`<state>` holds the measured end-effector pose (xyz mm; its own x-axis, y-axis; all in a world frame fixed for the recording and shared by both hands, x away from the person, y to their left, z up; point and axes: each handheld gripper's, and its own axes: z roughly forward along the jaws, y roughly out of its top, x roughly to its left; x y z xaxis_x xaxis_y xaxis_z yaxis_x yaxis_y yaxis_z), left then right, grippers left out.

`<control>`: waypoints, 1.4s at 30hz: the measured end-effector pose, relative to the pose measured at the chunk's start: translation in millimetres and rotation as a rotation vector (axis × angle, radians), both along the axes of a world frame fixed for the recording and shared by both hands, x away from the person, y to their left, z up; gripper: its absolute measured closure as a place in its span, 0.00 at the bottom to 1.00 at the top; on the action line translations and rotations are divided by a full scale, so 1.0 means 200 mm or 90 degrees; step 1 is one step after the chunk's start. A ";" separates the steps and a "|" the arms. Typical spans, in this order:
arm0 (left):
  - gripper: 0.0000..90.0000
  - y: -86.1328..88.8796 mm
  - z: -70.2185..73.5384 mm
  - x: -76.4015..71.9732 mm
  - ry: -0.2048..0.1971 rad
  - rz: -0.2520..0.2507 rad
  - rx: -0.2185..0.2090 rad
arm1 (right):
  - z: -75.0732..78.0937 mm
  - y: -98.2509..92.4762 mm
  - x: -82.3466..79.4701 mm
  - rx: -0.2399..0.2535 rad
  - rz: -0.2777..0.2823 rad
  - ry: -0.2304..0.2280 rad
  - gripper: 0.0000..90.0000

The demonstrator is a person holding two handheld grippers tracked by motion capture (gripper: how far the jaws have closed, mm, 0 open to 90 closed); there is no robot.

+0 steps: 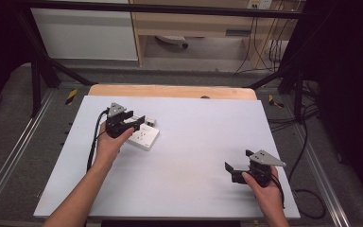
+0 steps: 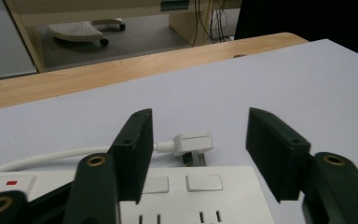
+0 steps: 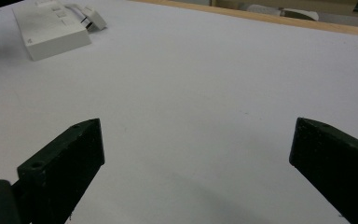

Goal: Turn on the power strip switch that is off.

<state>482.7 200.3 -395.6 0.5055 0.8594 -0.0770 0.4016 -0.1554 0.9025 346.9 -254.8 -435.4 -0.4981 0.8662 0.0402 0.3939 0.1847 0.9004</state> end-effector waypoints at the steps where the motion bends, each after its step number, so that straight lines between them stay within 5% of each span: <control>1: 0.53 0.00 0.00 0.00 0.000 0.001 0.002 | 0.00 0.00 0.00 0.000 0.000 -0.001 0.04; 13: 0.80 -0.03 -0.05 0.04 0.003 0.001 0.030 | 0.00 0.00 0.00 0.001 0.001 0.000 0.04; 23: 0.94 0.01 -0.08 0.08 0.015 0.021 0.021 | 0.00 0.00 0.00 0.006 -0.002 0.001 0.04; 33: 1.00 0.02 -0.10 0.11 0.027 0.020 -0.002 | 0.00 0.00 0.00 0.008 -0.002 -0.001 0.04; 42: 1.00 -0.01 -0.14 0.11 0.050 -0.001 0.032 | 0.00 -0.01 0.00 0.008 -0.002 0.000 0.04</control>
<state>504.1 198.9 -424.2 0.5003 0.8627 -0.0731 0.4709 -0.2003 0.8592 346.3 -255.9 -434.7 -0.4957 0.8670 0.0507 0.3939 0.1724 0.9029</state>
